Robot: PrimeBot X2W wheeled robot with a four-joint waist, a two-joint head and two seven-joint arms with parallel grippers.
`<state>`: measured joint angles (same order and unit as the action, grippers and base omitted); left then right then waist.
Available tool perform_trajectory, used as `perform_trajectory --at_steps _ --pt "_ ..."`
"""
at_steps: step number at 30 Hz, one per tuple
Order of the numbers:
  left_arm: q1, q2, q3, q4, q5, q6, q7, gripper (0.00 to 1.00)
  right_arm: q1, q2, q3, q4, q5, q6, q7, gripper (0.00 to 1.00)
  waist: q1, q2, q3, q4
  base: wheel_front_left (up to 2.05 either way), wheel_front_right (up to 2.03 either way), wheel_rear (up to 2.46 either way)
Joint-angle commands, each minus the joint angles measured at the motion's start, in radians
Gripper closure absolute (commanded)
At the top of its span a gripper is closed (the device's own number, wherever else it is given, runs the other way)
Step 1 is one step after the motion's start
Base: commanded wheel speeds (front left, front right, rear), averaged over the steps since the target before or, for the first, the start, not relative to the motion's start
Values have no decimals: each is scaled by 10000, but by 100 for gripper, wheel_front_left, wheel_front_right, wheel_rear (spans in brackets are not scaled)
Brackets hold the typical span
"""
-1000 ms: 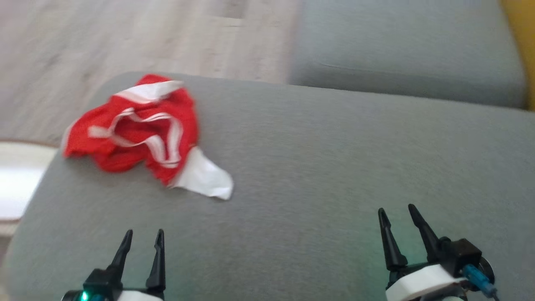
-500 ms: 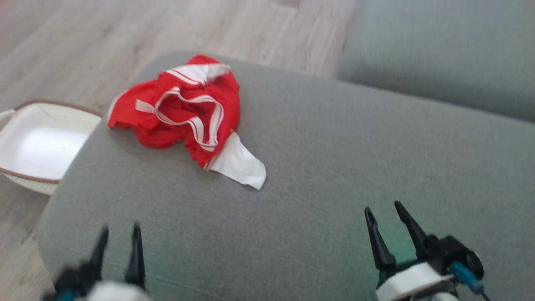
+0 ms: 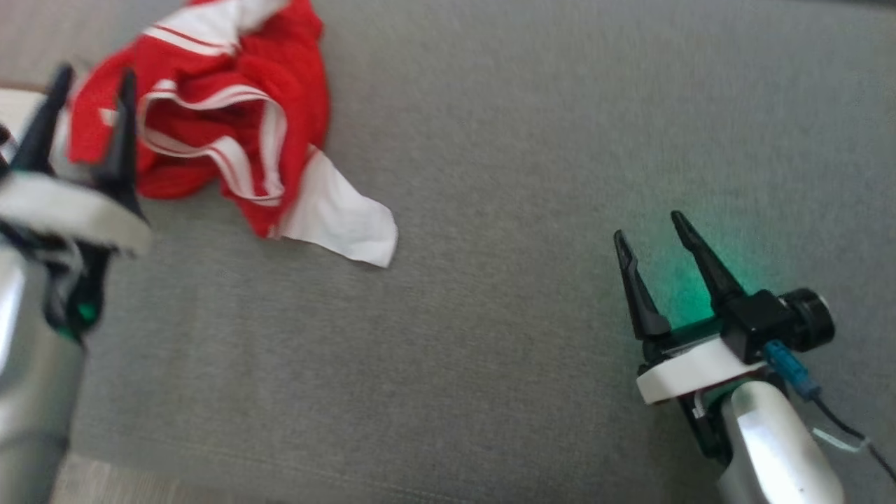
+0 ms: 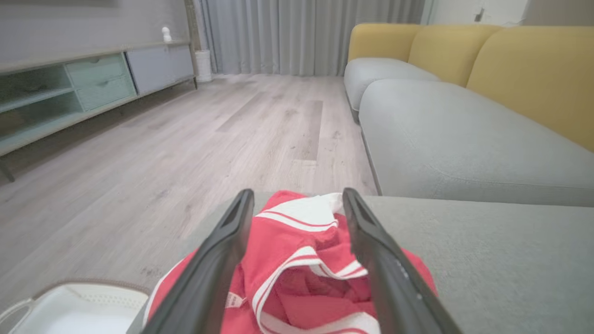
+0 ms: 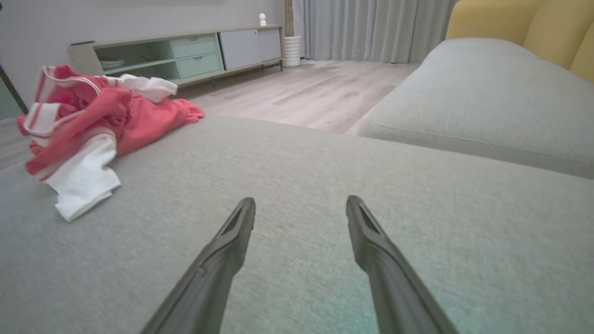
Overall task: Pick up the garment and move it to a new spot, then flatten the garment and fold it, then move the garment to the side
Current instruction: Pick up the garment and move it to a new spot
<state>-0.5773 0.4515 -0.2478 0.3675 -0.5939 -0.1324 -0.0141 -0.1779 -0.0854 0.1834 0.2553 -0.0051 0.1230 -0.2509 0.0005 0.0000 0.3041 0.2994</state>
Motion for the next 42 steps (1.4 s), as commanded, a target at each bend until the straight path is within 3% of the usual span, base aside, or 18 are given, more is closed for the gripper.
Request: perform_trajectory --at_steps 1,4,9,18,19,20,29,36,42 --pt "-744 608 292 71 -240 19 104 0 -212 -80 243 -373 -94 77 -109 0 -5 0 754 -470 0 0 0" --pt "-1850 884 -62 1598 -757 18 669 0 -220 -320 294 -513 -218 77 -109 0 -5 0 951 -750 0 0 0" --pt "-2560 841 -649 3246 -1606 18 1519 0 -71 -520 356 -702 -243 77 -109 0 -5 0 970 -1143 0 0 0" --pt "-2930 860 -1654 4654 -2312 18 2096 0 13 -490 613 -786 -204 77 -109 0 -5 0 970 -1652 0 0 0" --pt "-2951 889 -1785 4724 -2351 18 2077 43 15 -466 646 -774 -190 77 -109 0 -5 0 949 -1705 0 0 0" --pt "-2968 927 -1940 4738 -2391 18 2045 100 15 -444 662 -763 -176 77 -109 0 -5 0 929 -1747 0 0 0" --pt "-3588 1919 -2873 3627 -3289 18 1551 100 150 -138 683 -661 106 77 -109 0 -5 0 -33 -2134 0 0 0" --pt "-4506 2934 -3511 1635 -3652 18 1989 100 391 162 828 -498 538 77 -109 0 -5 0 -1093 -2542 0 0 0" --pt "-4765 3332 -3799 -550 -4313 18 2639 100 670 293 836 -476 838 77 -109 0 -5 0 -1819 -3022 0 0 0"
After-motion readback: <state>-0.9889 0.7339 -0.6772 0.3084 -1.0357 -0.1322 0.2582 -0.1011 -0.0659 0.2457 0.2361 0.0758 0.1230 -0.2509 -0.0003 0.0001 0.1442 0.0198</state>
